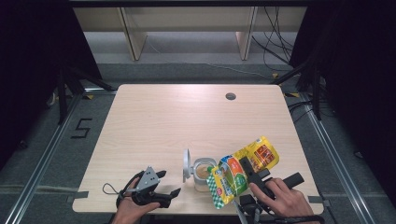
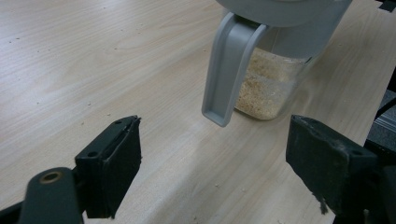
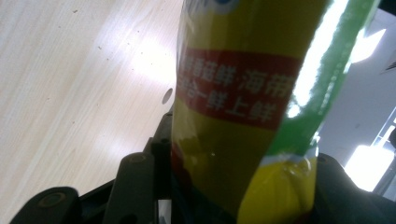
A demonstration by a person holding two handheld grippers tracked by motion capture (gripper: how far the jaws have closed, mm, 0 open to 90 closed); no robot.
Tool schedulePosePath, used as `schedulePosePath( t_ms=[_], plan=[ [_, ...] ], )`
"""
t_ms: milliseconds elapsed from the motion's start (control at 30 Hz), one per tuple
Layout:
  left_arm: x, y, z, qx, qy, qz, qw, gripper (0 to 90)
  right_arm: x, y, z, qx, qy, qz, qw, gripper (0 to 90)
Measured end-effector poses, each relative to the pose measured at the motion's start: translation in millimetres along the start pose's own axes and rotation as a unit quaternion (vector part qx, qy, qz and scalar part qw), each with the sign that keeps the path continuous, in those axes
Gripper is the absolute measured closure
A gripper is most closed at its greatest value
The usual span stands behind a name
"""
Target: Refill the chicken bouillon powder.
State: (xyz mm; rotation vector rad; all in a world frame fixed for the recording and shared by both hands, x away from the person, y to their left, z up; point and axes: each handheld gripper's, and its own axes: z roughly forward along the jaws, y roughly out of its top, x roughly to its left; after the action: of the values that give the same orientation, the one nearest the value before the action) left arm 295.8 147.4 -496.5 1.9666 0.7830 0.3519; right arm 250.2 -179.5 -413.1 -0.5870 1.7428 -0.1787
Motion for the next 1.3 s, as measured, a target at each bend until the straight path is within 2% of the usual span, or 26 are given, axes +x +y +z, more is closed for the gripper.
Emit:
schedulePosePath(
  t_ms=[133, 167, 267, 300, 333, 400, 500, 567, 633, 667, 833, 867, 900, 1000, 1067, 1100, 1133, 1167, 1267, 1300],
  plan=[
    [0.7, 0.2, 0.0, 0.001, 0.000, 0.004, 1.0000, 17.7, 0.7, -0.3, 0.3, 0.003, 0.001, -0.002, 1.0000, 57.1],
    [-0.2, 0.0, 0.5, -0.003, -0.001, -0.003, 1.0000, 17.7, 0.7, -0.4, 0.3, 0.003, 0.000, -0.002, 1.0000, 57.1],
    [-0.1, 0.1, 0.5, -0.004, -0.001, -0.002, 1.0000, 17.7, 0.1, -0.4, -0.1, 0.003, 0.000, -0.001, 1.0000, 57.1],
    [1.5, 0.3, -0.7, 0.006, 0.002, 0.009, 0.9999, 17.7, 0.0, -0.5, -0.2, 0.003, -0.001, -0.001, 1.0000, 57.1],
    [0.5, 0.0, 0.0, 0.002, 0.001, 0.002, 1.0000, 17.7, -0.1, -0.5, -0.4, 0.004, -0.001, -0.002, 1.0000, 57.1],
    [1.8, 0.3, -0.7, 0.008, 0.001, 0.013, 0.9999, 17.8, -0.3, -0.6, -0.4, 0.004, -0.001, -0.004, 1.0000, 57.1],
    [-0.1, 0.1, 0.5, -0.004, -0.002, -0.002, 1.0000, 17.7, -0.2, -0.6, -0.6, 0.005, -0.002, -0.005, 1.0000, 57.1],
    [-0.1, 0.1, 0.4, -0.004, -0.001, -0.002, 1.0000, 17.7, -0.5, -0.8, -0.6, 0.004, -0.002, -0.005, 1.0000, 57.1],
    [1.6, 0.3, -0.9, 0.008, 0.002, 0.010, 0.9999, 17.7, -0.4, -0.6, -0.8, 0.006, -0.001, -0.007, 1.0000, 57.1],
    [-0.6, -0.2, 0.0, 0.000, 0.000, -0.007, 1.0000, 17.8, -0.4, -0.6, -0.9, 0.005, -0.002, -0.006, 1.0000, 57.1],
    [-1.1, -0.2, 0.4, -0.003, -0.001, -0.013, 0.9999, 17.7, -0.8, -0.3, -1.0, 0.005, -0.002, -0.011, 0.9999, 57.1],
    [-1.4, -0.3, 0.5, -0.004, 0.000, -0.014, 0.9999, 17.7, -2.8, -1.1, 0.0, 0.001, -0.003, -0.029, 0.9996, 57.1],
    [-0.1, -0.2, -0.2, 0.004, 0.003, -0.005, 1.0000, 17.7, -2.1, -0.9, 0.3, 0.000, -0.004, -0.025, 0.9997, 57.1],
    [-0.8, -0.3, 0.1, 0.000, 0.002, -0.009, 1.0000, 17.7, -3.0, -1.0, -0.3, 0.002, -0.002, -0.031, 0.9995, 57.1],
    [0.7, -0.1, -0.6, 0.008, 0.005, 0.000, 1.0000, 17.7, -2.9, -0.9, -0.2, 0.002, -0.004, -0.031, 0.9995, 57.2],
    [0.6, -0.1, -0.6, 0.008, 0.005, 0.000, 1.0000, 17.8, -2.8, -0.6, 0.2, 0.000, -0.006, -0.031, 0.9995, 57.1],
    [-0.8, -0.2, 0.1, -0.001, 0.001, -0.009, 1.0000, 17.7, -2.3, -0.5, 0.2, 0.000, -0.006, -0.028, 0.9996, 57.2],
    [-0.8, -0.2, 0.1, 0.000, 0.001, -0.009, 1.0000, 17.7, -3.2, -0.5, 0.0, 0.000, -0.004, -0.034, 0.9994, 57.2],
    [-0.8, -0.3, 0.2, 0.000, 0.001, -0.009, 1.0000, 17.7, -2.2, -0.3, 0.6, -0.001, -0.005, -0.030, 0.9996, 57.1],
    [0.8, -0.1, -0.7, 0.009, 0.005, 0.001, 0.9999, 17.8, -2.2, -0.3, 0.7, -0.001, -0.005, -0.030, 0.9995, 57.1]
  ],
)
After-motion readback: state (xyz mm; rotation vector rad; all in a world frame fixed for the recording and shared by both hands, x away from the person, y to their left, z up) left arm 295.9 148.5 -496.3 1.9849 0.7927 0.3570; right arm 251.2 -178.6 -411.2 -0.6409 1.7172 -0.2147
